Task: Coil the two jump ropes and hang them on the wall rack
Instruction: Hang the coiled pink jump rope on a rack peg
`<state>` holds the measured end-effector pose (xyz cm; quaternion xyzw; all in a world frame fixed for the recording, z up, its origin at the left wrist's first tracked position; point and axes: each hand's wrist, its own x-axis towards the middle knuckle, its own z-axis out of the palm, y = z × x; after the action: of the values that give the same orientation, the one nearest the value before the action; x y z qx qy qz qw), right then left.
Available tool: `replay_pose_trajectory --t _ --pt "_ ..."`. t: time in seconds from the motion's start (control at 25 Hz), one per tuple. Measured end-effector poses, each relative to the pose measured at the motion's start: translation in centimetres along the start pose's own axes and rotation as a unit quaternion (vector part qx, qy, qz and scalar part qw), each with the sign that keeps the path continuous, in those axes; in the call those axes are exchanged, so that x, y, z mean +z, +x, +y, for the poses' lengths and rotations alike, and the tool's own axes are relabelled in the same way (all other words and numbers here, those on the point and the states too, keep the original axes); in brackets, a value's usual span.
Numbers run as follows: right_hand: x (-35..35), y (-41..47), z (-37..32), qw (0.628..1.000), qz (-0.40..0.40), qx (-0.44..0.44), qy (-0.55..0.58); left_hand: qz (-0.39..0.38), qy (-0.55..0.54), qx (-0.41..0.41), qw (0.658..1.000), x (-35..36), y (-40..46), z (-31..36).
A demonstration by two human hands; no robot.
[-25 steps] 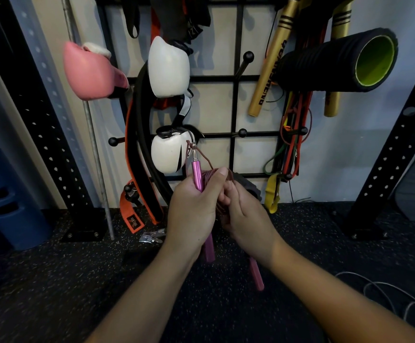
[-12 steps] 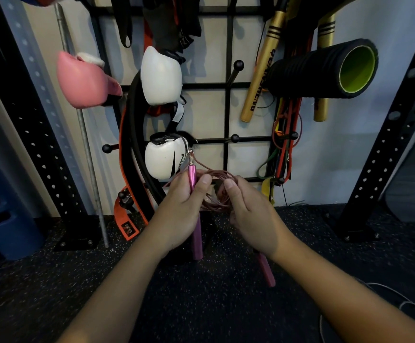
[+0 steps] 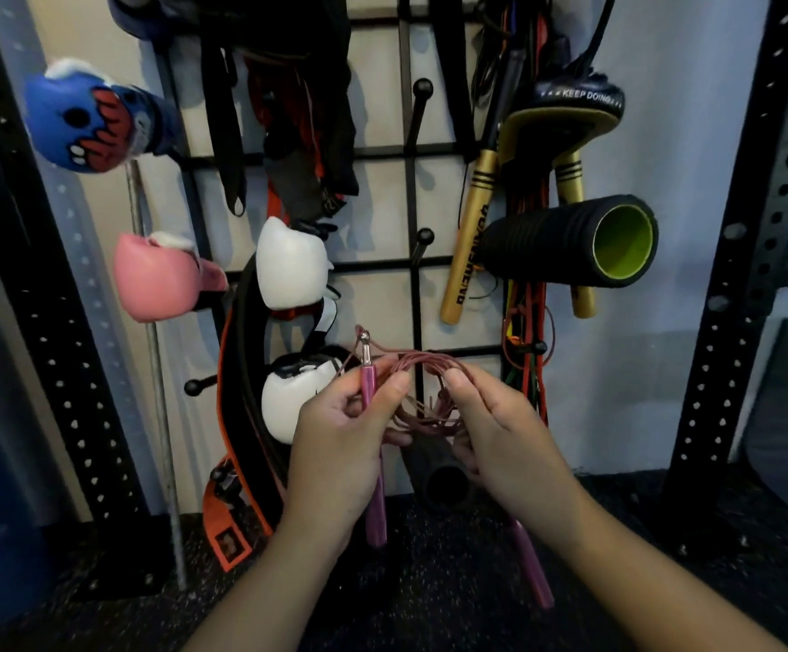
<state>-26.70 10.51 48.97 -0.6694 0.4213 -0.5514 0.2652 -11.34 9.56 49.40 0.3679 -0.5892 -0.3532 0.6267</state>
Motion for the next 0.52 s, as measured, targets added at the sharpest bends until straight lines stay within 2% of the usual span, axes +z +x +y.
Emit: replay_pose_trajectory --t 0.16,0.28,0.52 --pt "-1.8 5.3 1.0 1.0 0.01 0.001 -0.003 -0.002 0.045 0.038 0.998 2.3 5.5 -0.3" --pt "-2.4 9.9 2.9 1.0 0.022 0.005 -0.012 -0.031 0.064 0.071 0.995 3.8 10.0 -1.2" --pt "-3.7 19.3 7.5 0.998 0.051 0.006 -0.034 -0.045 0.125 0.081 0.988 7.2 19.1 -3.5"
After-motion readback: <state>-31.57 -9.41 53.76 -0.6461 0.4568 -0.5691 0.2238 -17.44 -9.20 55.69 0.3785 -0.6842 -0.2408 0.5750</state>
